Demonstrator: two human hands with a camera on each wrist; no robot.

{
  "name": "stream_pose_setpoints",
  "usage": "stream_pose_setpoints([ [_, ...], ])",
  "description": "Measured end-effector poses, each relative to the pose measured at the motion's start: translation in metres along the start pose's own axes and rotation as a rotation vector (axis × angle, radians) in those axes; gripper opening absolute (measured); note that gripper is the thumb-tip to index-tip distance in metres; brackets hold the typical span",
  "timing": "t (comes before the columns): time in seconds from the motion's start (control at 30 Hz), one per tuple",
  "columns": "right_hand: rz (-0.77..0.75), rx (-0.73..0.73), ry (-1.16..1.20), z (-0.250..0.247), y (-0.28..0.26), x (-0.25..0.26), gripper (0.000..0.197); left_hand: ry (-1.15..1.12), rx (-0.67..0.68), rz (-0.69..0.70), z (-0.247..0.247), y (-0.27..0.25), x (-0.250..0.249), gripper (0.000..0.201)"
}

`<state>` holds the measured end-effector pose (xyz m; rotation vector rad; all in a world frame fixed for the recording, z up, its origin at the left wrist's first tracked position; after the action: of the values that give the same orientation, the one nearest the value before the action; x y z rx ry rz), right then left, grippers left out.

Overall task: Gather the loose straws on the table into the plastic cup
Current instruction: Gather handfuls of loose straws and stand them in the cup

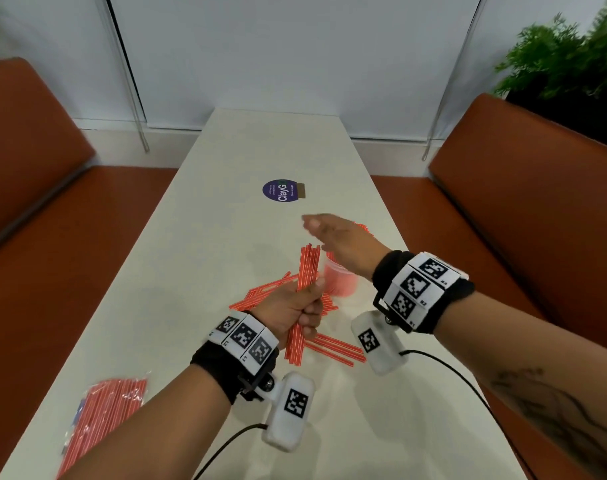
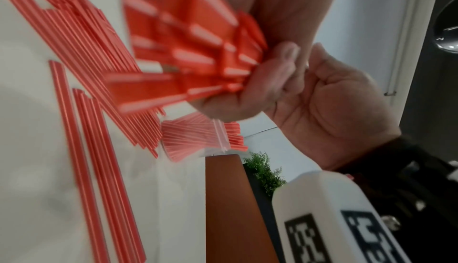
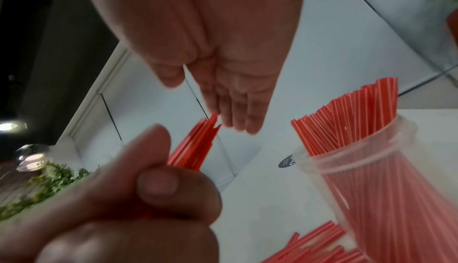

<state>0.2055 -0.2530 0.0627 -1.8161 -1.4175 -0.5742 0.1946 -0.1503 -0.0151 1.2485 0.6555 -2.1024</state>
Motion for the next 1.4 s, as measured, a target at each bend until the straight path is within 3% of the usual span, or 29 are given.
stream_pose_setpoints([
  [0.13, 0.02, 0.161, -0.15, 0.018, -0.01, -0.002, 0.045, -0.011, -0.032, -0.019, -0.001, -0.002, -0.002, 0.037],
  [0.23, 0.087, 0.053, 0.208, 0.018, -0.011, -0.01, 0.056, 0.023, -0.038, -0.007, -0.001, -0.002, -0.005, 0.038],
  [0.27, 0.136, 0.079, 0.341, 0.019, -0.013, -0.015, 0.056, 0.04, -0.031, 0.0, 0.0, -0.001, -0.007, 0.036],
  [0.37, 0.204, 0.348, 0.554, 0.031, -0.02, -0.029, 0.03, 0.186, 0.027, 0.03, 0.006, 0.004, -0.014, 0.021],
  [0.43, 0.179, 0.388, 0.616, 0.032, -0.027, -0.035, 0.025, 0.272, 0.08, 0.049, 0.012, 0.007, -0.017, 0.015],
  [0.53, 0.116, 0.299, 0.59, 0.027, -0.031, -0.047, 0.03, 0.32, 0.118, 0.015, 0.019, 0.011, -0.014, 0.025],
  [0.67, 0.062, 0.123, 0.567, 0.023, -0.039, -0.058, 0.022, 0.407, 0.101, -0.039, 0.024, 0.018, -0.007, 0.025],
  [0.77, 0.033, 0.05, 0.6, 0.019, -0.044, -0.061, 0.03, 0.433, 0.068, -0.059, 0.026, 0.026, -0.004, 0.037],
  [0.97, 0.05, -0.079, 0.592, -0.017, -0.042, -0.048, 0.009, 0.497, 0.011, 0.033, 0.04, 0.051, -0.026, 0.075],
  [1.03, 0.018, -0.15, 0.548, -0.032, -0.035, -0.037, 0.007, 0.555, 0.077, 0.142, 0.049, 0.063, -0.045, 0.067],
  [1.13, -0.016, -0.269, 0.531, -0.054, -0.02, -0.03, 0.019, 0.638, 0.205, 0.26, 0.056, 0.081, -0.071, 0.038],
  [1.4, -0.004, -0.382, 0.629, -0.062, 0.008, -0.042, 0.018, 0.773, 0.227, 0.225, 0.047, 0.108, -0.074, 0.034],
])
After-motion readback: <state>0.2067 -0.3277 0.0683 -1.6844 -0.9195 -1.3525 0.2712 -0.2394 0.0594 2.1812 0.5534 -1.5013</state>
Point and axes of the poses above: each hand's wrist, its own y-axis towards the middle knuckle, its own z-axis out of the palm, x = y × z, the point moved 4 cm from there along y, towards the middle knuckle, and after that the axes turned 13 degrees about z, right-handed, at the moved point
